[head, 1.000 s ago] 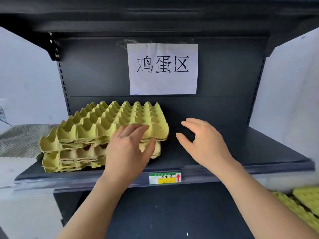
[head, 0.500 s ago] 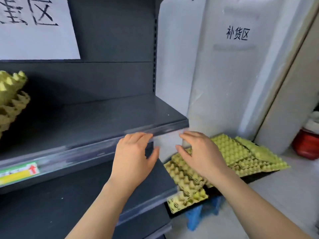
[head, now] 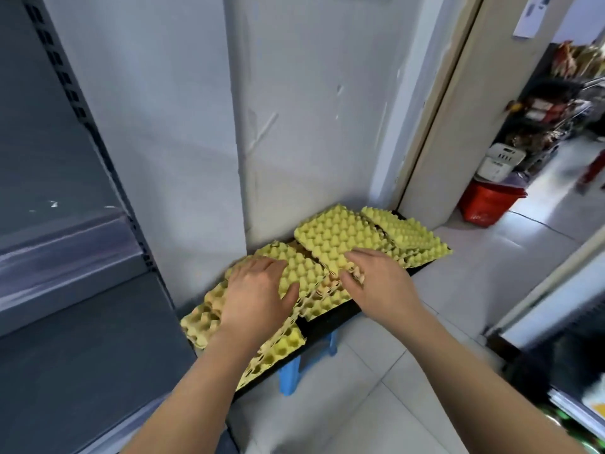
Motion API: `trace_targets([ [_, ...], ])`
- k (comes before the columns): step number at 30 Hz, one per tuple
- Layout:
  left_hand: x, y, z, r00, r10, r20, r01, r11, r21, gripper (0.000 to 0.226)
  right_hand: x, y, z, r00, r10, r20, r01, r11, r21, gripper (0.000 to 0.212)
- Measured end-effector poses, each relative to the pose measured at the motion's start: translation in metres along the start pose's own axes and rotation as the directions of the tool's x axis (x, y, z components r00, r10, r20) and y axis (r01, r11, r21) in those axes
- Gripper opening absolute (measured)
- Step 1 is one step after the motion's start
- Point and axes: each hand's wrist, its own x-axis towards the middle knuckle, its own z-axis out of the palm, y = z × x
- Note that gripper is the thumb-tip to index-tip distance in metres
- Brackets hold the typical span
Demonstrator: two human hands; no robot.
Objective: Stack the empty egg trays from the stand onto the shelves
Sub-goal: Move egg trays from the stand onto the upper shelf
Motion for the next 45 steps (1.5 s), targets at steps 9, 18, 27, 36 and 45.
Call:
trace_targets([
  [9, 0.135, 0.021, 0.116, 0.979, 0.020, 0.204, -0.021, 1.000, 0.001, 0.043, 0.108, 0.125, 0.046, 0.981, 0.182, 0.064, -0.183, 0.983, -0.003, 0.042],
  [18, 0.226, 0.036, 0.228, 0.891, -0.132, 0.435, 0.147, 0.989, 0.000, 0.050, 0.187, 0.239, 0.092, 0.948, 0.278, 0.153, -0.281, 0.960, -0.002, 0.043],
  [27, 0.281, 0.049, 0.351, 0.675, -0.498, 0.544, 0.590, 0.807, 0.007, 0.075, 0.275, 0.361, 0.163, 0.916, 0.156, 0.370, -0.189, 0.980, 0.054, 0.050],
  [36, 0.298, 0.042, 0.442, 0.438, -0.706, 0.557, 0.828, 0.558, 0.055, 0.102, 0.331, 0.434, 0.246, 0.825, 0.062, 0.562, -0.112, 0.992, 0.055, 0.058],
  [45, 0.303, 0.012, 0.510, 0.281, -0.776, 0.564, 0.925, 0.376, 0.057, 0.115, 0.346, 0.470, 0.326, 0.739, 0.153, 0.656, -0.167, 0.985, -0.042, 0.073],
])
